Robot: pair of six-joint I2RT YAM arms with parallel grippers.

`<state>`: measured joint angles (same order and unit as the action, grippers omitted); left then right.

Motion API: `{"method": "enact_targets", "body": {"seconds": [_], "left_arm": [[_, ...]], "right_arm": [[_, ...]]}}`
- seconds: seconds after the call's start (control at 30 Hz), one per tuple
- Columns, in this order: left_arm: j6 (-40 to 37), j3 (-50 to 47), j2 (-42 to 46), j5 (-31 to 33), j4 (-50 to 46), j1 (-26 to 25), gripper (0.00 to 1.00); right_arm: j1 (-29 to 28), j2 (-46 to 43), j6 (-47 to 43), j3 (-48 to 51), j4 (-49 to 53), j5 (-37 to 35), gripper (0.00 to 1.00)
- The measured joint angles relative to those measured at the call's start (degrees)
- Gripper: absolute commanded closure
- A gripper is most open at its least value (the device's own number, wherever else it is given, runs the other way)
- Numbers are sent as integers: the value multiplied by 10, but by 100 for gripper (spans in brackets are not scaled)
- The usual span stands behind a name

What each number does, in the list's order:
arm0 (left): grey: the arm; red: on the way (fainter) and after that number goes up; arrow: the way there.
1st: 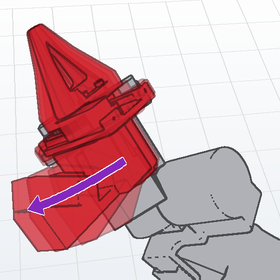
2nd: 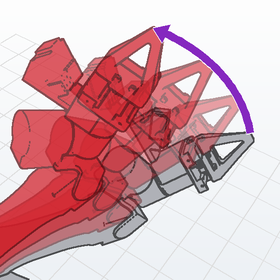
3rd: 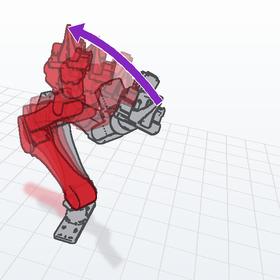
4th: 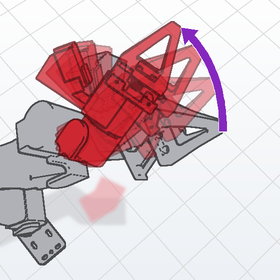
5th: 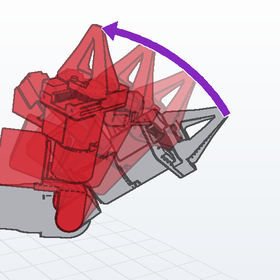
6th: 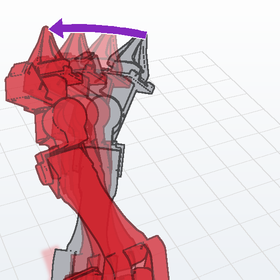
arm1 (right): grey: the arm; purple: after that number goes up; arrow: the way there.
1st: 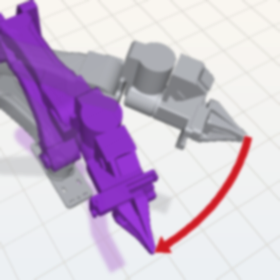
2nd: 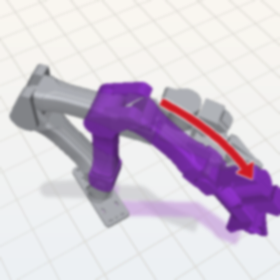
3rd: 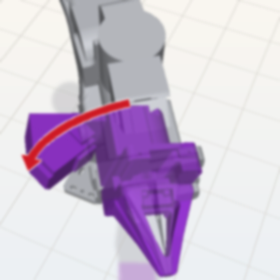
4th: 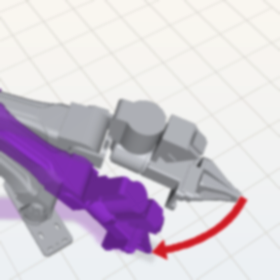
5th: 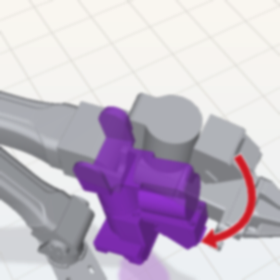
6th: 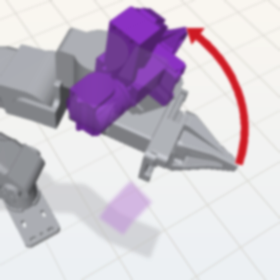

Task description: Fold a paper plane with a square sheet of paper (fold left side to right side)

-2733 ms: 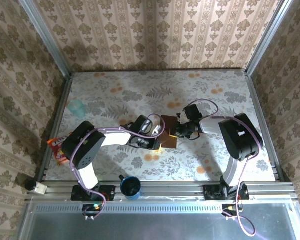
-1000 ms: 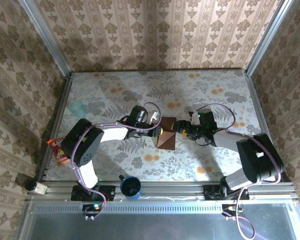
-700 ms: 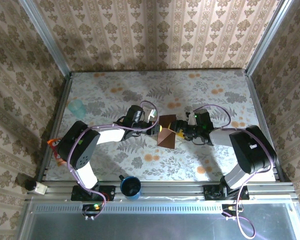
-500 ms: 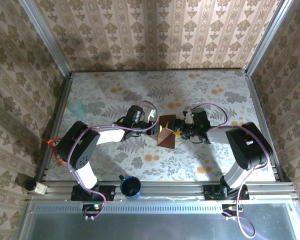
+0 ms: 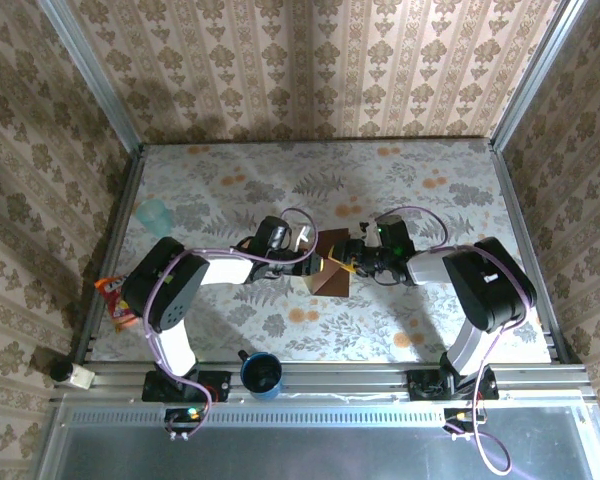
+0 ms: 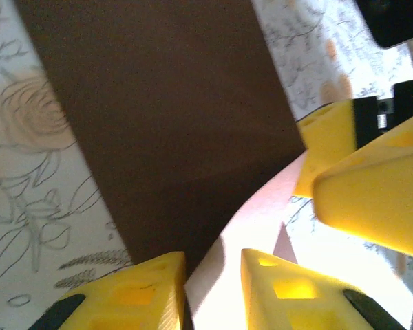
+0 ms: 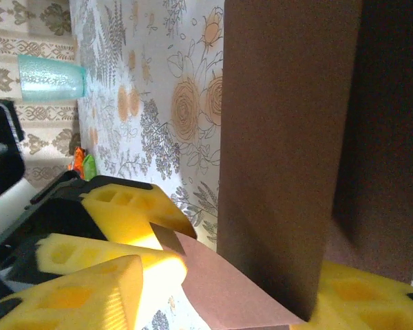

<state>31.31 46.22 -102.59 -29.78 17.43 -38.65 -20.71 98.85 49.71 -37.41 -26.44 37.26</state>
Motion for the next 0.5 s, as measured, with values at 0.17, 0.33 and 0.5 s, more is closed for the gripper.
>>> {"method": "enact_targets", "body": {"seconds": [0.17, 0.33, 0.5], "left_arm": [[-1, 5, -10, 11, -24, 1, 69], [0, 15, -16, 11, -32, 1, 67], [-3, 13, -12, 11, -24, 1, 57]], "right_arm": [[-11, 9, -8, -12, 10, -9, 57], [-18, 23, -16, -20, 16, -13, 72], [-19, 26, -26, -22, 30, -19, 90]]}}
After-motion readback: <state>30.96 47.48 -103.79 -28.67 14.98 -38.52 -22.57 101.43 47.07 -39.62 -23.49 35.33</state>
